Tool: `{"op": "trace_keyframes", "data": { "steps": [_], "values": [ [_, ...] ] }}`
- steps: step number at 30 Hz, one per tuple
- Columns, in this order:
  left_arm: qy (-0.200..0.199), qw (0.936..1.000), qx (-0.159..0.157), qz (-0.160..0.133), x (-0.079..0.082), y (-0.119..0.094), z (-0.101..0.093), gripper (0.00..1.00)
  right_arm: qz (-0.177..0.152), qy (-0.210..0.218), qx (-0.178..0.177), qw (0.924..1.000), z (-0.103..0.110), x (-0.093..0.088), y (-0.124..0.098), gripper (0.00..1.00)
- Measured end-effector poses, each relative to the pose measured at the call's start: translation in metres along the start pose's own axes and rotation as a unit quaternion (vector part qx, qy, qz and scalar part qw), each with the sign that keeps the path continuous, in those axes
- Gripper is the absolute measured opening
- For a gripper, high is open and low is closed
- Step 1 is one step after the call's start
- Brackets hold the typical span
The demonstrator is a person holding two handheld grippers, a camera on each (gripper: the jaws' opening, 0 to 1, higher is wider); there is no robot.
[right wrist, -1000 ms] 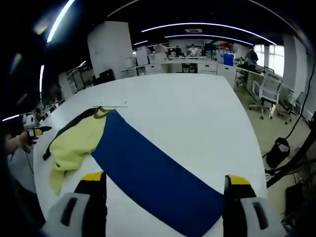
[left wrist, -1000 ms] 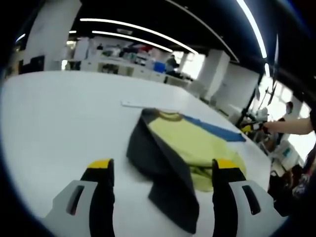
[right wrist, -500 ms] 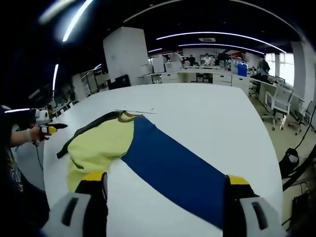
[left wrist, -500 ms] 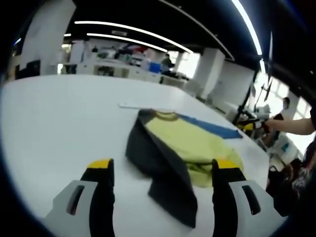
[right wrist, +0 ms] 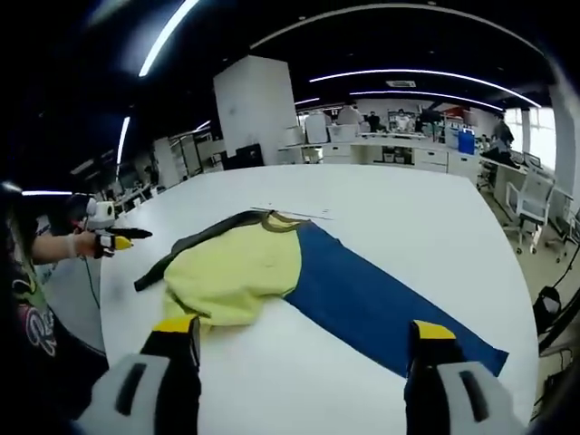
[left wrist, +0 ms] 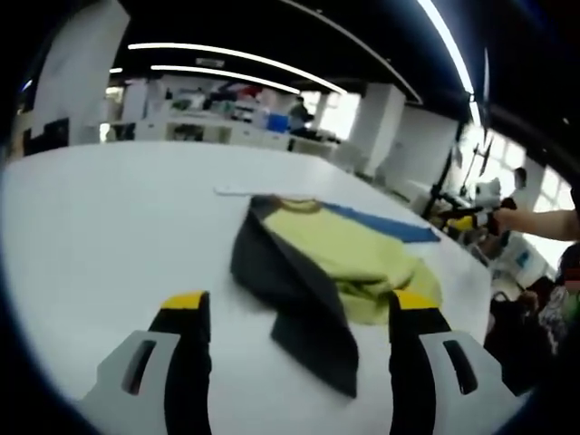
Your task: Fold the garment on the visible template until the final outline fits inside the template.
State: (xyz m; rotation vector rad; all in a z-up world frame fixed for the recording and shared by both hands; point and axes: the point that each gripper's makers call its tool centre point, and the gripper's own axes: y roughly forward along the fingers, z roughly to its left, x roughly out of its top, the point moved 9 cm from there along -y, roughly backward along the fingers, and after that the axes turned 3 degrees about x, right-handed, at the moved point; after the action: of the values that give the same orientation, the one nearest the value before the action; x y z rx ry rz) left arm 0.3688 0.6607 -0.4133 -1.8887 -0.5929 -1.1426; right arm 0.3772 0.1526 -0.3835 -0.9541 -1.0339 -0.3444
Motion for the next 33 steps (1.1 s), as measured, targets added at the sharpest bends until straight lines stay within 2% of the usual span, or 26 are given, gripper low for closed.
{"op": "trace_keyframes", "data": {
  "steps": [9, 20, 26, 33],
  "values": [
    [0.005, 1.0, -0.003, -0.007, 0.001, -0.006, 0.0, 0.76, 0.004, -0.003, -0.001, 1.0, 0.003, -0.002, -0.007, 0.94],
    [0.025, 0.9997, -0.004, 0.008, -0.015, -0.007, -0.008, 0.72, 0.0, 0.006, -0.002, 1.0, 0.003, -0.005, -0.01, 0.93],
    [0.03, 0.9993, -0.015, 0.015, -0.025, -0.004, -0.017, 0.64, 0.0, 0.01, -0.004, 0.9999, 0.005, -0.008, -0.009, 0.93],
    [0.062, 0.9964, -0.025, 0.051, -0.042, 0.002, -0.029, 0.48, -0.003, 0.015, -0.006, 0.9999, 0.005, -0.01, -0.009, 0.92]
  ]
}}
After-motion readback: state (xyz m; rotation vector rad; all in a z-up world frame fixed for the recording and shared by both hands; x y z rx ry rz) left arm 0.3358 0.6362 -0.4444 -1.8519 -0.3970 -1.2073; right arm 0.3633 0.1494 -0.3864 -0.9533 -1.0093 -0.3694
